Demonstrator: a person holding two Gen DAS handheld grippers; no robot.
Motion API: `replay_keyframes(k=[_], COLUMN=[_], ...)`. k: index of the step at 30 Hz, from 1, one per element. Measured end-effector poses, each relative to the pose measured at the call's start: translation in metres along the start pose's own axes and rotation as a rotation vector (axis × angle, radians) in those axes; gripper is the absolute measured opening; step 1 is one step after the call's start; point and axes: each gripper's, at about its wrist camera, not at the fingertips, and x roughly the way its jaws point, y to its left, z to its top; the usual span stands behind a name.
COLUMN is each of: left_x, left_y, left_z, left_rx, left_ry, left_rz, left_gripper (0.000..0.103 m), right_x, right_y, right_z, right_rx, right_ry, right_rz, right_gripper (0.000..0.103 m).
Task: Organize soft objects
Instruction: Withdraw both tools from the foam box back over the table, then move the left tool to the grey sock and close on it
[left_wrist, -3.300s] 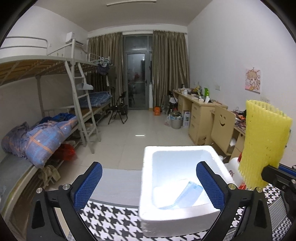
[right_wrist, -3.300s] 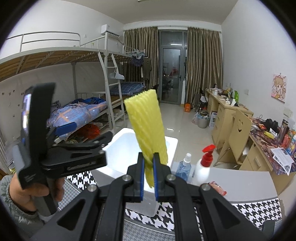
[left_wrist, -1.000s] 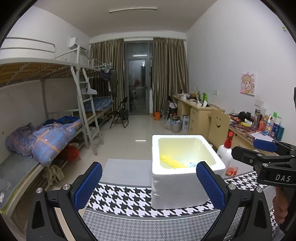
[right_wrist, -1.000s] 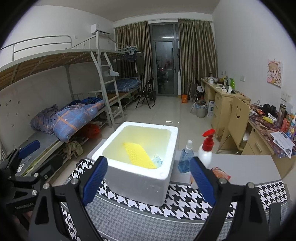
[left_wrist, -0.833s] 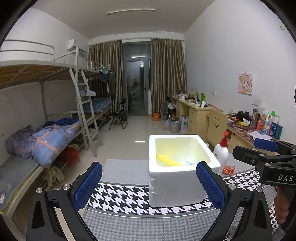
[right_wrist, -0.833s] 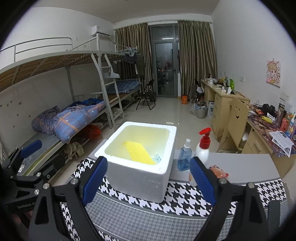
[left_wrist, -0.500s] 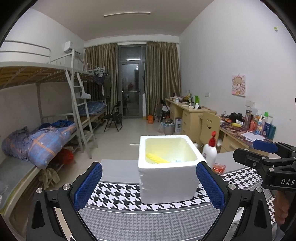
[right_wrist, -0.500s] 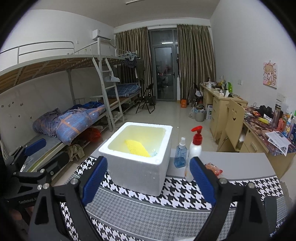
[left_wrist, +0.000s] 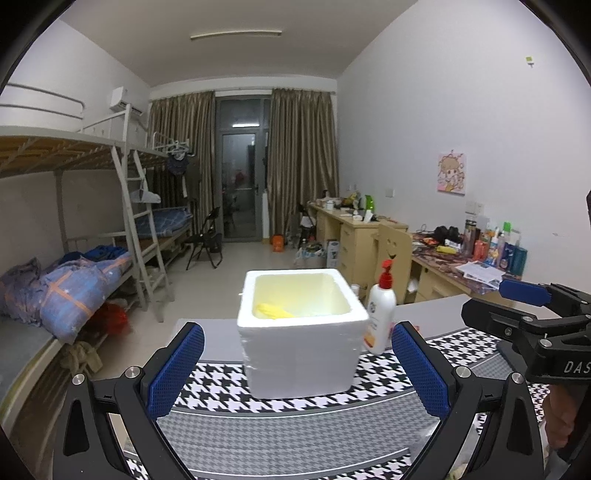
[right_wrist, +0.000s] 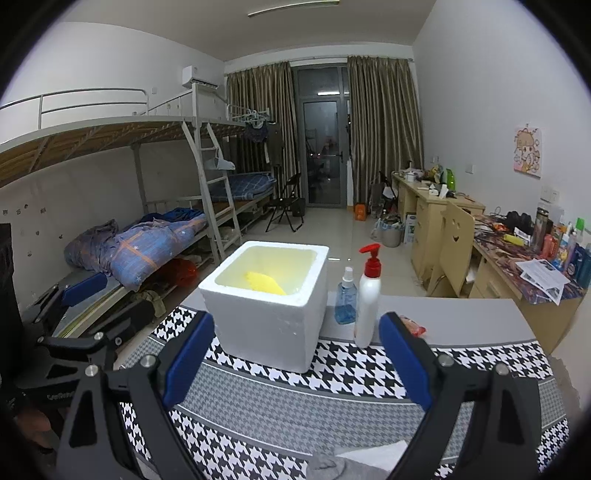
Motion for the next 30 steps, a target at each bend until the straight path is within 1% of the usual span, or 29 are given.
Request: replay_keyframes(k=[10, 18, 23, 30], left_x=[-0.010, -0.012, -0.008, -0.006], left_y=[-0.021, -0.040, -0.050, -0.064], left_z=[-0.010, -0.020, -0.026, -0.038], left_rx=[0.006, 0.028, 0.023, 0.027], left_ry=[-0.017, -0.004, 0.007, 0.005], left_rz=[-0.061, -0.120, -0.154, -0.180], left_gripper=[0.102, 0.102, 0.102, 0.102], right_x=[-0.020, -0.033, -0.039, -0.048], right_y=[-0.010, -0.021, -0.032, -0.048], right_z=[-0.016, -0.032, -0.044, -0.052], right_rx=[0.003, 0.014, 0.027, 0.050], right_ry=[-0.011, -0.022, -0.015, -0.022], right_rz=[-0.060, -0.101, -0.125, -0.161], right_gripper=[0.094, 0.094, 0.094, 0.094])
